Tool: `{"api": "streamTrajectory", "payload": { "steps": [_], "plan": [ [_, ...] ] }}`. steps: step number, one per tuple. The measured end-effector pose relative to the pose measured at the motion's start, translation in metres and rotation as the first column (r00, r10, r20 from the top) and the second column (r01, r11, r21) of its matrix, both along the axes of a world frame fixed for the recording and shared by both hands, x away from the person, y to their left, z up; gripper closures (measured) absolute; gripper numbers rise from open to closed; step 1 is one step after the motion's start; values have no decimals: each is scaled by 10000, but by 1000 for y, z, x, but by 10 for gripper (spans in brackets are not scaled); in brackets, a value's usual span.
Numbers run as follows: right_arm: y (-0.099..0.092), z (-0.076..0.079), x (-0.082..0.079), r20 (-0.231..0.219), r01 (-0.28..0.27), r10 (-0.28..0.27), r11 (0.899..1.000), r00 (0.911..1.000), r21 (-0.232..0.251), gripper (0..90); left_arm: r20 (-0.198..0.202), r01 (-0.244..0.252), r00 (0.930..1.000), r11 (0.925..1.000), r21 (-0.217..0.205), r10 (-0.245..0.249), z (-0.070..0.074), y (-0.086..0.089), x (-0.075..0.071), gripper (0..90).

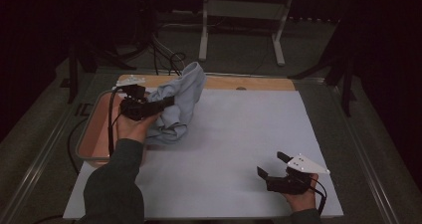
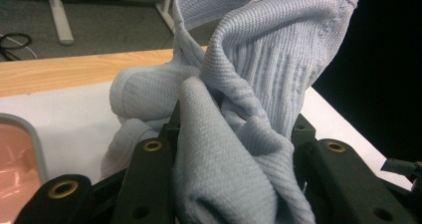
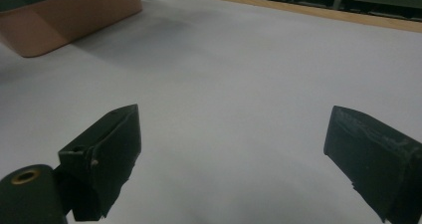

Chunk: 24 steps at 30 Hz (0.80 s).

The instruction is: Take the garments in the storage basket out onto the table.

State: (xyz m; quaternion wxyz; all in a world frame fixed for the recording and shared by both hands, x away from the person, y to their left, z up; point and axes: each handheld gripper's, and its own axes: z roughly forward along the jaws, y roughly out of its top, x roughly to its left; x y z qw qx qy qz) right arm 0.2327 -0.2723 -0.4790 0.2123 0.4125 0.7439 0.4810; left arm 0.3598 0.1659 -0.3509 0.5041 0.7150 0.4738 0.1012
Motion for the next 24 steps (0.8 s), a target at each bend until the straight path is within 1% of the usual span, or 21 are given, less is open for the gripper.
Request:
{"api": "streamTrajectory", "payload": {
  "steps": [5,10,14,16,18,19,20,21,22,23,24],
  "plan": [
    [0,0,0,-2,-4,4,10000,10000,12,80,-128,109,9999,9999,-46,-109,-6,-8,2,616],
    [0,0,0,-13,-8,8,10000,10000,-3,80,-184,259,9995,9996,100,-258,-11,-19,3,614],
    [1,0,0,-3,-26,26,10000,10000,-42,80,-284,315,9991,9995,79,-313,-15,-27,4,614],
    [1,0,0,-4,-30,30,10000,10000,-43,80,-364,364,9987,9992,133,-359,-18,-33,5,613],
    [1,0,0,-5,-31,31,10000,10000,-46,80,-415,641,9972,9973,358,-626,-21,-42,6,607],
    [1,0,0,-12,-34,34,10000,10000,-53,80,-429,796,9961,9959,430,-777,-23,-46,6,583],
    [1,0,0,-19,-33,33,10000,10000,-51,80,-455,925,9948,9950,383,-907,-24,-50,6,506],
    [1,0,0,-16,-40,40,10000,10000,-52,80,-446,851,9955,9955,421,-832,-25,-54,7,372],
    [1,0,0,-4,-44,44,10000,10000,-54,80,-244,696,9974,9963,501,-685,-25,-55,6,287],
    [1,0,0,-1,-42,42,10000,10000,-49,80,-157,577,9983,9970,523,-570,-24,-56,6,240],
    [1,0,0,-10,-43,43,10000,10000,-39,80,-184,490,9987,9976,484,-481,-23,-56,6,185]
  ]
}}
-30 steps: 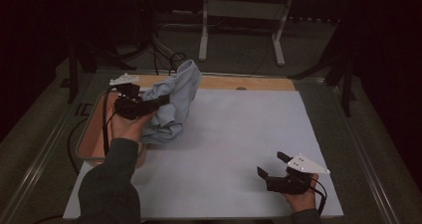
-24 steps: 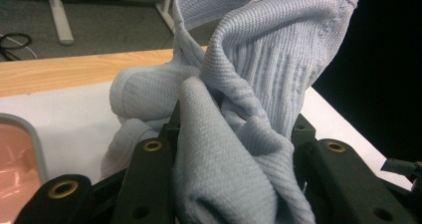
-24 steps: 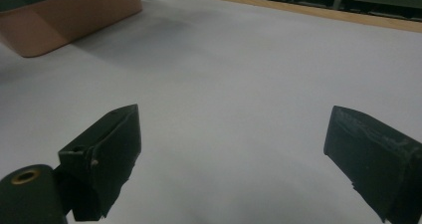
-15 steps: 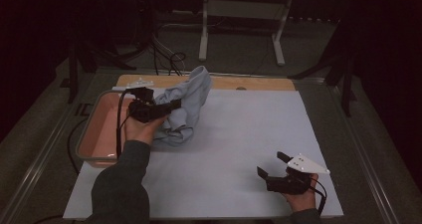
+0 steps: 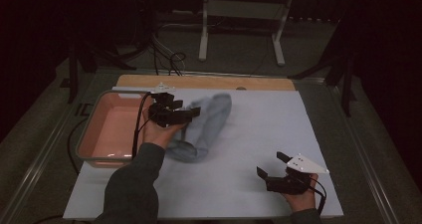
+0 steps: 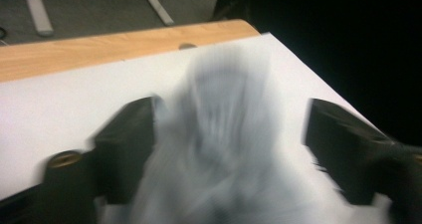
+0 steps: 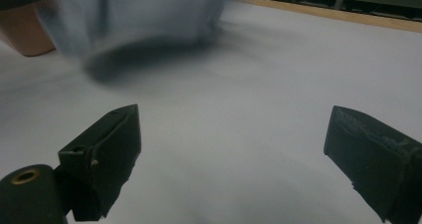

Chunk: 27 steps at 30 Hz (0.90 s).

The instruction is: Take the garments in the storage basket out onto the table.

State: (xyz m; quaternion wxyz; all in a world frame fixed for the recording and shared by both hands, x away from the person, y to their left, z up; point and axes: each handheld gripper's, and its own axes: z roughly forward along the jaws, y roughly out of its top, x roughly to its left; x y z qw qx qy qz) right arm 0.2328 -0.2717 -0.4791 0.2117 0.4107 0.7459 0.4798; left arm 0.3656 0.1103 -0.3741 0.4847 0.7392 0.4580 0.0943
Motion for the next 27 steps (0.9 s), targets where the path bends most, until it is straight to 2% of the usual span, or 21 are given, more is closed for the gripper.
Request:
{"api": "streamTrajectory", "payload": {
  "steps": [4,10,13,16,22,27],
  "plan": [
    [0,0,0,-13,-21,21,10000,10000,-5,80,87,-218,9997,9990,393,215,1,3,-2,83],
    [2,0,0,-33,-51,51,10000,10000,-35,80,161,-209,9997,9988,450,202,-5,15,-8,15],
    [2,0,0,-54,-59,58,10000,10000,-52,80,215,-217,9996,9987,466,208,-7,20,-9,7],
    [2,-1,0,-52,-37,37,10000,10000,-61,80,316,-187,9993,9994,292,177,-9,23,-11,7],
    [2,0,0,-54,-58,58,10000,10000,-46,79,693,-298,9972,9993,204,283,-12,29,-17,6],
    [3,-1,0,-94,-102,101,9999,9999,-55,79,803,-379,9961,9989,266,356,-16,33,-21,6]
  ]
}}
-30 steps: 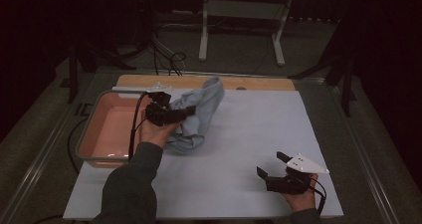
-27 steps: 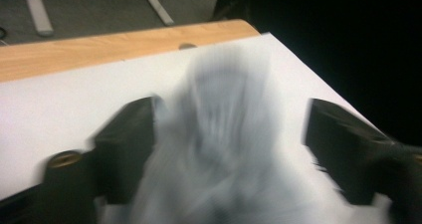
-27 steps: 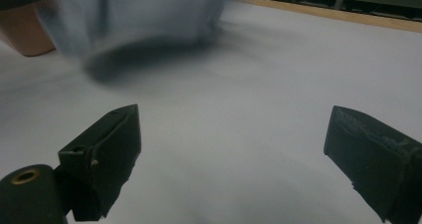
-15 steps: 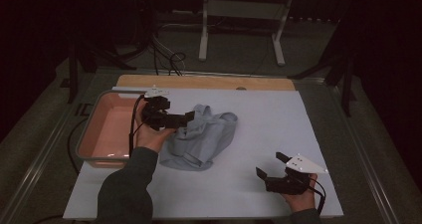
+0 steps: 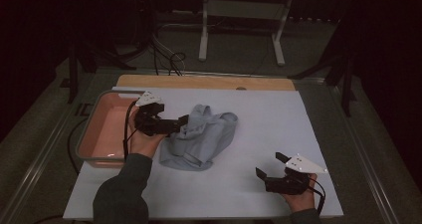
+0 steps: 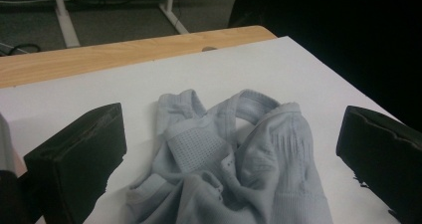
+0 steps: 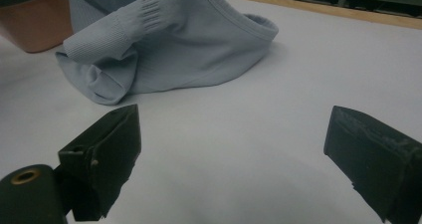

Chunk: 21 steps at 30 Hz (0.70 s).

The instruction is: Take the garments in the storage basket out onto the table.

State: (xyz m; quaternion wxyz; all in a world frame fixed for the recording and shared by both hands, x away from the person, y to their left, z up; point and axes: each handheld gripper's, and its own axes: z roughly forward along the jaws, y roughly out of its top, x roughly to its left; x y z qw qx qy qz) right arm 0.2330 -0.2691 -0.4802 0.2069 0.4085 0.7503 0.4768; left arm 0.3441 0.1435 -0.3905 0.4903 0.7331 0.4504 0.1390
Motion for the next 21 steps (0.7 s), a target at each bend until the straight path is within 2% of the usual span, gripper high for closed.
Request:
{"api": "streamTrajectory", "payload": {
  "steps": [8,13,19,21],
  "plan": [
    [0,-1,1,-91,-23,23,10000,10000,19,79,121,-161,9998,9999,-63,161,-5,12,-10,7],
    [2,-1,1,-79,-39,39,10000,10000,17,79,-30,-136,9999,9993,-356,135,-15,18,-18,7],
    [6,-2,1,-146,-180,181,9998,9997,71,79,-271,-248,9993,9991,-337,239,-25,23,-32,7],
    [7,-2,0,-157,-213,213,9998,9996,51,79,-269,-262,9993,9995,-184,257,-29,24,-35,7]
  ]
}}
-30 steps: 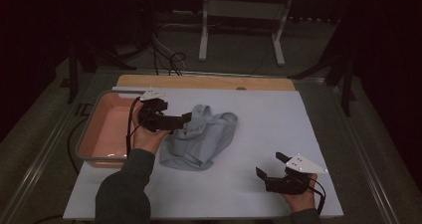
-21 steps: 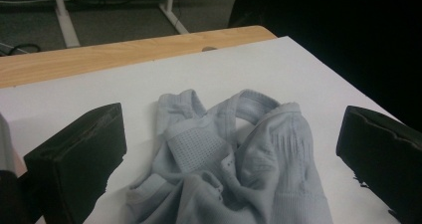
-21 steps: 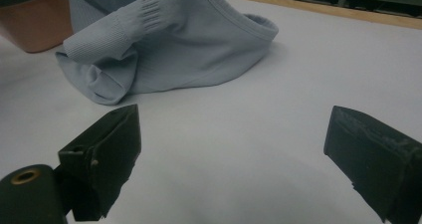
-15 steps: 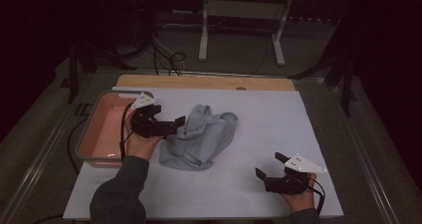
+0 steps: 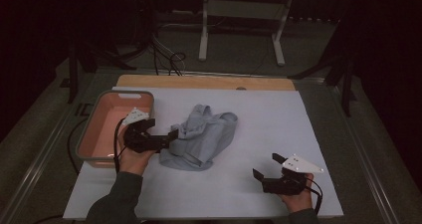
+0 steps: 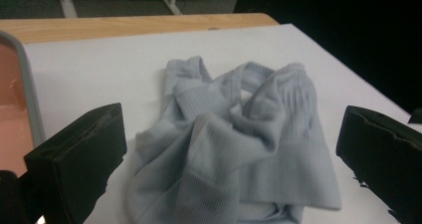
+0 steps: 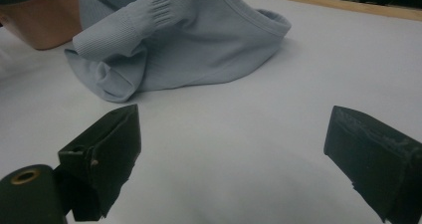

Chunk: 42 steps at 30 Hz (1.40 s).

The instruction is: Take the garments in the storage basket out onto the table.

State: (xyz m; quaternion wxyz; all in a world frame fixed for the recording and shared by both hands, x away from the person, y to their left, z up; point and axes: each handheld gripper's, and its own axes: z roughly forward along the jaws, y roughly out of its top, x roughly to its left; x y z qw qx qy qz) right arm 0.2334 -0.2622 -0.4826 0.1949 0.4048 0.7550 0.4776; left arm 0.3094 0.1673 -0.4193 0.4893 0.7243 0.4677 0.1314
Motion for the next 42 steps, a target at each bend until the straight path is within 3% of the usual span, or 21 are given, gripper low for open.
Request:
{"api": "streamTrajectory", "payload": {
  "steps": [3,7,15,18,25,42],
  "plan": [
    [1,0,0,-14,-22,22,10000,10000,11,79,-96,74,9999,9999,121,-73,-6,1,-3,6],
    [1,2,1,-135,-53,63,9977,9999,675,79,-127,149,9998,9993,357,-145,-7,0,-6,6],
    [18,7,2,-26,-366,367,9988,9993,335,79,40,188,9998,9986,488,-190,-6,-2,-9,6],
    [31,11,6,-216,-373,373,9993,9991,-16,79,67,259,9996,9982,536,-263,-6,-4,-11,6],
    [60,15,19,-163,-1073,1067,9936,9942,-364,79,187,89,9998,9991,410,-97,-5,0,-14,7],
    [117,28,38,-63,-2220,2220,9744,9750,-350,79,138,56,9999,9997,256,-60,-3,6,-16,6]
  ]
}}
